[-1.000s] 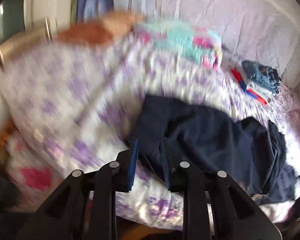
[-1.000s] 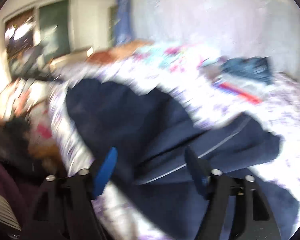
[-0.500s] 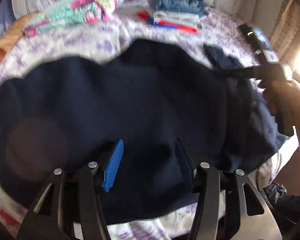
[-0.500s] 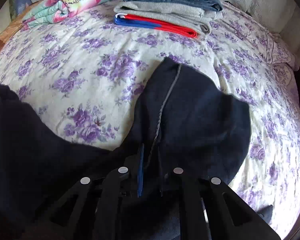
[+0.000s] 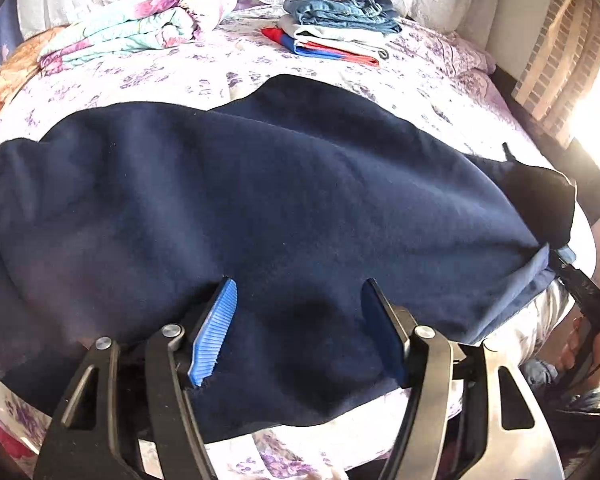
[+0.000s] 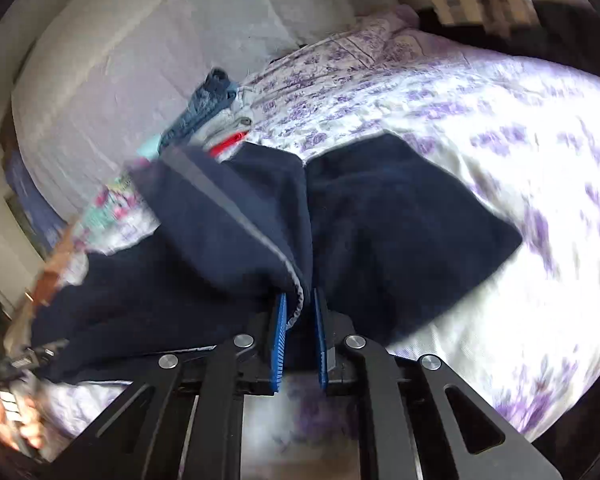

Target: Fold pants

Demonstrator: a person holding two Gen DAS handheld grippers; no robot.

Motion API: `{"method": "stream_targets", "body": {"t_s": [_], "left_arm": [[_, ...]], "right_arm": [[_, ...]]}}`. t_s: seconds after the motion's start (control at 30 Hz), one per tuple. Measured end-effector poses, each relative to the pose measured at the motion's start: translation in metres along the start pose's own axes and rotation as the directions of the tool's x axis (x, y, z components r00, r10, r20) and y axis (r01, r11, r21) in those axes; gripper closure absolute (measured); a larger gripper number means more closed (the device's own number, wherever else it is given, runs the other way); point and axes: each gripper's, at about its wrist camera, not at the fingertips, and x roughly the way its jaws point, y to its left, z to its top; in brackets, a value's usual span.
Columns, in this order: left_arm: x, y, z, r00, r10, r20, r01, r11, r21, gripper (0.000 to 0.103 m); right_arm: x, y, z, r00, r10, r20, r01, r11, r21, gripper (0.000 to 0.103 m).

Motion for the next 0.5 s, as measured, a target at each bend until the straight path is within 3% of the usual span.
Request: {"method": "stream_targets", "body": {"t_s": [0.07,0.1,0.17,0.23,0.3,0.4,0.47,0.5], "left_arm": [[0.001,-0.003,0.0,1.0,0.012,-0.008,-0.012,1.0,0.013,0.037],[0.0,-0.004,0.0,1.0,0.015,-0.009,-0.015,1.0,0.014,0.036],[0.0,-0.005,0.001,1.0,0.013,-0.008,-0.013,1.0,0.006,0.034],[-0.001,-0.005,-0.001,1.0,0.013,-0.002,-0.013,1.0,-0.008,0.032],[0.0,-0.006,-0.001,1.0,0.016,0.003,-0.016,1.0,-0.019,0.03],[0.0,-0.01,-0.001,1.0,0.02,0.003,-0.02,1.0,-0.021,0.026],[-0.001,-0.012,-0.001,1.0,0.019,0.002,-0.019,1.0,-0.02,0.024],[-0.001,-0.012,-0.001,1.0,0.019,0.001,-0.019,1.0,-0.02,0.024]], "right_arm": [[-0.02,0.006,0.009,0.994,-0.079,0.07,0.084,0.995,-0.063,0.055],[-0.035,0.012,0.015,0.978,-0.147,0.145,0.163,0.981,-0.107,0.043],[-0.055,0.025,0.029,0.944,-0.214,0.252,0.265,0.945,-0.191,0.03],[-0.06,0.046,0.036,0.943,-0.198,0.269,0.276,0.914,-0.297,0.025],[-0.057,0.081,0.035,0.951,-0.15,0.27,0.264,0.848,-0.46,0.006],[-0.029,0.124,0.021,0.958,-0.149,0.246,0.277,0.711,-0.647,0.004],[-0.004,0.131,0.016,0.955,-0.191,0.228,0.297,0.661,-0.69,0.005],[0.011,0.129,0.014,0.944,-0.243,0.221,0.327,0.627,-0.707,0.026]]}}
